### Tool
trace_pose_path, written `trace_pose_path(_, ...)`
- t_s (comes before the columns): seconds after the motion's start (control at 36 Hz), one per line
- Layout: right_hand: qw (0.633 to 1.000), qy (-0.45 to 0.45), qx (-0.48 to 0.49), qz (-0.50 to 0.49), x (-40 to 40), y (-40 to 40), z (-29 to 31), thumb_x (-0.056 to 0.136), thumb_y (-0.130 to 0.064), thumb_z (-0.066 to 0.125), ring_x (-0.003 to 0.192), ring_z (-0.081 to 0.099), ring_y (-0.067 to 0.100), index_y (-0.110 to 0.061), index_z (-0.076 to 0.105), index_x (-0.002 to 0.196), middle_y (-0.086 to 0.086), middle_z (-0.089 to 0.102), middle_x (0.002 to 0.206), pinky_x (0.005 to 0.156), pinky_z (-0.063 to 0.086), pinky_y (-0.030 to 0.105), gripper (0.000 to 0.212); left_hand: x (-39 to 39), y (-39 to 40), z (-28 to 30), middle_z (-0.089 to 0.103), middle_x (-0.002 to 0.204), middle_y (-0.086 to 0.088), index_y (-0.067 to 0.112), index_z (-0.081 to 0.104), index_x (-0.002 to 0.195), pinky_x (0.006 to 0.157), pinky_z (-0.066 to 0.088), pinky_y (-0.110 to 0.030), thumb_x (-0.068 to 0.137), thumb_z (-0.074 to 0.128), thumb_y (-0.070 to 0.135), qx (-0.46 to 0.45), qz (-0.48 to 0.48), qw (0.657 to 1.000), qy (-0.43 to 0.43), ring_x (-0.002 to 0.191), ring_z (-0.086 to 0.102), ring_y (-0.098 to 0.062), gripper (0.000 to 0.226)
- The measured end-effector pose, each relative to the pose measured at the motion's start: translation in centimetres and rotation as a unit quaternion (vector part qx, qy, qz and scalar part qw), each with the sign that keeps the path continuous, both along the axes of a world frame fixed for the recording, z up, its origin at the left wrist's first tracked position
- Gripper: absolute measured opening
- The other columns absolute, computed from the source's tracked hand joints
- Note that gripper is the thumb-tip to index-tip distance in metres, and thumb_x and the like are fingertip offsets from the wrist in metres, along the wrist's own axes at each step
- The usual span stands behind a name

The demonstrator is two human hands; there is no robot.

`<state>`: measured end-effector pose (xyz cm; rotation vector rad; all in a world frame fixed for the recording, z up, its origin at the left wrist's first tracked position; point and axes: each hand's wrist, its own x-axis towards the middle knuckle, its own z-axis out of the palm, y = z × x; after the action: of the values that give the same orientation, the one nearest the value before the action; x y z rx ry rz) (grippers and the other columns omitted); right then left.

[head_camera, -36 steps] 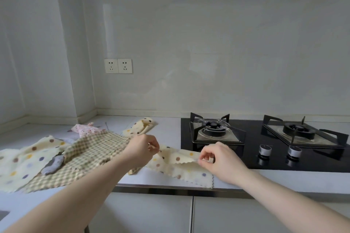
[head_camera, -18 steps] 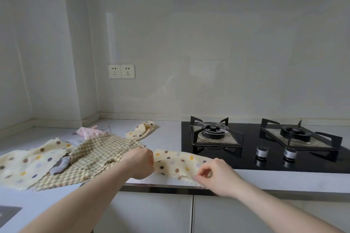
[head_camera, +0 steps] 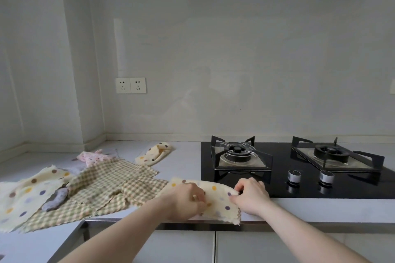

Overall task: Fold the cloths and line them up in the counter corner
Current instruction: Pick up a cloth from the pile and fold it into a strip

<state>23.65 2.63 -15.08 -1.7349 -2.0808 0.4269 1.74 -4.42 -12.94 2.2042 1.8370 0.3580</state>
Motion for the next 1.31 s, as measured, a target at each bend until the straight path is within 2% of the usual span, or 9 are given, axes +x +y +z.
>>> trace_pose_path(0.19, 0.991, 0.131, -0.024, -0.01, 2.0, 1.5, 1.6, 0.085, -0.027, 0.071, 0.08, 0.059, 0.012, -0.021, 0.057, 0.093, -0.004, 0.063, 0.096, 0.062, 0.045, 0.023, 0.017, -1.6, 2.0, -0.1, 0.062, 0.107, 0.015, 0.032, 0.074, 0.094, 0.081, 0.055, -0.027, 0.087, 0.056, 0.035, 0.05, 0.073, 0.992, -0.09, 0.093, 0.062, -0.007, 0.019)
trace_pose_path(0.44, 0.966, 0.242, -0.014, -0.086, 5.0, 4.0, 3.9, 0.081, -0.027, 0.078, 0.102, 0.061, 0.02, -0.022, 0.055, 0.108, -0.001, 0.064, 0.109, 0.083, 0.052, 0.034, 0.035, -3.8, 4.5, -2.9, 0.052, 0.14, 0.007, 0.037, 0.054, 0.13, 0.109, 0.037, -0.039, 0.093, 0.046, 0.062, 0.086, 0.182, 0.98, 0.0, 0.126, 0.049, -0.017, 0.045)
trace_pose_path(0.58, 0.963, 0.258, -0.02, -0.074, 4.8, 4.5, 4.6, 0.081, -0.025, 0.079, 0.098, 0.061, 0.017, -0.023, 0.055, 0.11, -0.004, 0.064, 0.107, 0.073, 0.048, 0.032, 0.037, -3.5, 4.8, -4.9, 0.052, 0.138, 0.012, 0.04, 0.055, 0.128, 0.111, 0.027, -0.042, 0.088, 0.041, 0.068, 0.115, 0.176, 0.978, -0.006, 0.127, 0.044, -0.015, 0.051)
trace_pose_path(0.72, 0.959, 0.278, -0.037, -0.036, 3.0, 4.0, 5.2, 0.08, -0.02, 0.077, 0.088, 0.062, 0.016, -0.025, 0.055, 0.105, -0.001, 0.063, 0.108, 0.065, 0.045, 0.029, 0.033, -3.7, 5.0, -5.1, 0.053, 0.138, 0.013, 0.04, 0.057, 0.126, 0.11, 0.028, -0.042, 0.09, 0.039, 0.065, 0.117, 0.173, 0.978, -0.01, 0.127, 0.044, -0.014, 0.048)
trace_pose_path(0.81, 0.949, 0.309, -0.059, -0.014, 1.1, 3.6, 5.4, 0.08, -0.013, 0.074, 0.086, 0.068, 0.022, -0.023, 0.056, 0.105, 0.004, 0.065, 0.106, 0.06, 0.056, 0.031, 0.032, -3.7, 4.8, -5.0, 0.051, 0.139, 0.014, 0.041, 0.058, 0.124, 0.11, 0.027, -0.043, 0.092, 0.038, 0.061, 0.114, 0.167, 0.979, -0.014, 0.128, 0.043, -0.014, 0.043)
trace_pose_path(0.97, 0.95, 0.302, -0.071, 0.043, -3.6, 2.6, 4.7, 0.071, -0.02, 0.073, 0.094, 0.07, 0.025, -0.031, 0.053, 0.105, 0.001, 0.064, 0.108, 0.082, 0.061, 0.049, 0.041, -3.8, 4.4, -4.8, 0.052, 0.14, 0.014, 0.04, 0.061, 0.123, 0.111, 0.024, -0.042, 0.098, 0.038, 0.042, 0.114, 0.151, 0.981, -0.045, 0.131, 0.041, -0.014, 0.035)
trace_pose_path(1.06, 0.952, 0.289, -0.075, 0.062, -5.6, 1.9, 4.1, 0.079, -0.014, 0.07, 0.092, 0.07, 0.021, -0.025, 0.054, 0.113, -0.001, 0.065, 0.106, 0.074, 0.063, 0.04, 0.039, -3.8, 4.4, -4.7, 0.054, 0.138, 0.014, 0.04, 0.063, 0.121, 0.11, 0.025, -0.042, 0.098, 0.039, 0.039, 0.115, 0.15, 0.98, -0.056, 0.129, 0.042, -0.014, 0.033)
trace_pose_path(1.14, 0.959, 0.265, -0.071, 0.072, -6.9, 1.4, 3.6, 0.086, -0.008, 0.067, 0.085, 0.066, 0.01, -0.022, 0.054, 0.117, -0.003, 0.066, 0.102, 0.053, 0.052, 0.016, 0.037, -3.7, 4.4, -4.6, 0.054, 0.139, 0.013, 0.04, 0.063, 0.122, 0.11, 0.025, -0.043, 0.097, 0.039, 0.039, 0.111, 0.15, 0.981, -0.055, 0.129, 0.043, -0.015, 0.034)
trace_pose_path(1.31, 0.967, 0.227, -0.076, 0.084, -8.1, 1.4, 2.6, 0.086, -0.009, 0.068, 0.088, 0.062, 0.001, -0.024, 0.057, 0.116, -0.011, 0.067, 0.097, 0.065, 0.047, 0.016, 0.035, -3.8, 4.4, -4.6, 0.055, 0.139, 0.013, 0.039, 0.064, 0.121, 0.111, 0.026, -0.044, 0.097, 0.039, 0.035, 0.11, 0.149, 0.98, -0.069, 0.129, 0.045, -0.015, 0.035)
